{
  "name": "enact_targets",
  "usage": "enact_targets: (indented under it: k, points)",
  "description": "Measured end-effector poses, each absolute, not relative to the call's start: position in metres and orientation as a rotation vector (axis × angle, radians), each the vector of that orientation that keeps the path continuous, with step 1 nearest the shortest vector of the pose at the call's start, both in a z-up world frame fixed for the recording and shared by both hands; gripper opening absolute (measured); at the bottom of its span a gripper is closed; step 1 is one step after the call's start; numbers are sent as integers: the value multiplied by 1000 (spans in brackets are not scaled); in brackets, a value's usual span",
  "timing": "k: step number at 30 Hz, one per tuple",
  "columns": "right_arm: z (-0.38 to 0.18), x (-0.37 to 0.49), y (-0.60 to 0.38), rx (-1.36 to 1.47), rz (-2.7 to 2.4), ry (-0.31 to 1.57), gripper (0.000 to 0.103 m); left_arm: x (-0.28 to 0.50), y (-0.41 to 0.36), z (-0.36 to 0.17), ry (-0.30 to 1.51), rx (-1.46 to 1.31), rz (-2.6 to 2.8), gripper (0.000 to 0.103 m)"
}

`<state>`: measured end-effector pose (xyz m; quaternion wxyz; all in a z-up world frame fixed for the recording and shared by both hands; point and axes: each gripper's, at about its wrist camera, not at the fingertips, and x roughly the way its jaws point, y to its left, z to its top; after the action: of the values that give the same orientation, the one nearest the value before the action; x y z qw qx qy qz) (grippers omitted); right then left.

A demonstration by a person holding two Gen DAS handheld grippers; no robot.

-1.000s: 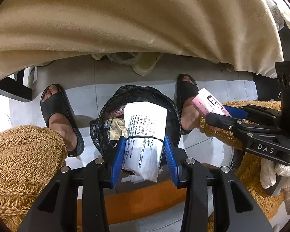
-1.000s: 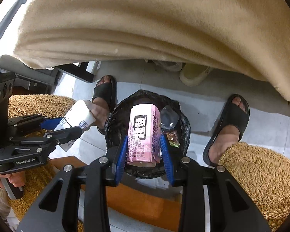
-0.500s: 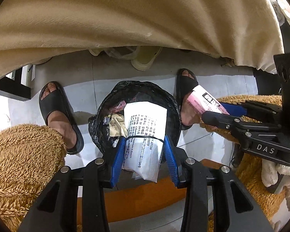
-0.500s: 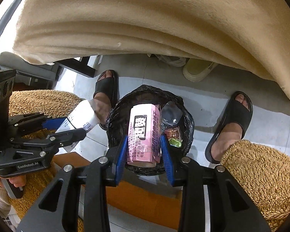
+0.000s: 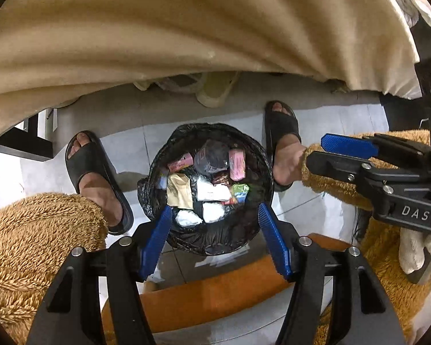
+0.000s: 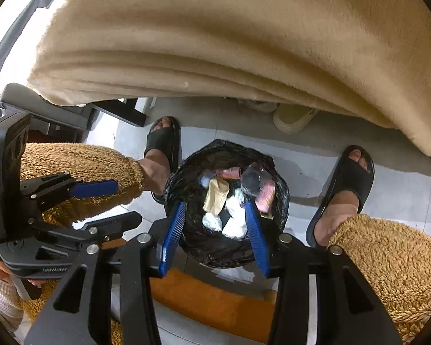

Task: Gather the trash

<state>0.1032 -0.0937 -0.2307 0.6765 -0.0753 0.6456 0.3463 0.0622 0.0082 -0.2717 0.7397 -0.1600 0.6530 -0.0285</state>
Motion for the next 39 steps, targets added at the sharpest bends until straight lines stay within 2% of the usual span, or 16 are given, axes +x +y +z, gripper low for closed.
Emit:
enact_targets:
  k: [11,28,39]
  points:
    - [-171,94,-112,-71,800,1200,45,48,13,-225,1280,-424,-46,62]
    - [-32,113,-116,-27,788,824,45,46,33,-44,815,-237,16,62]
    - [33,131,-114,-46,765,661,45,65,36,9,695,-201,18,62]
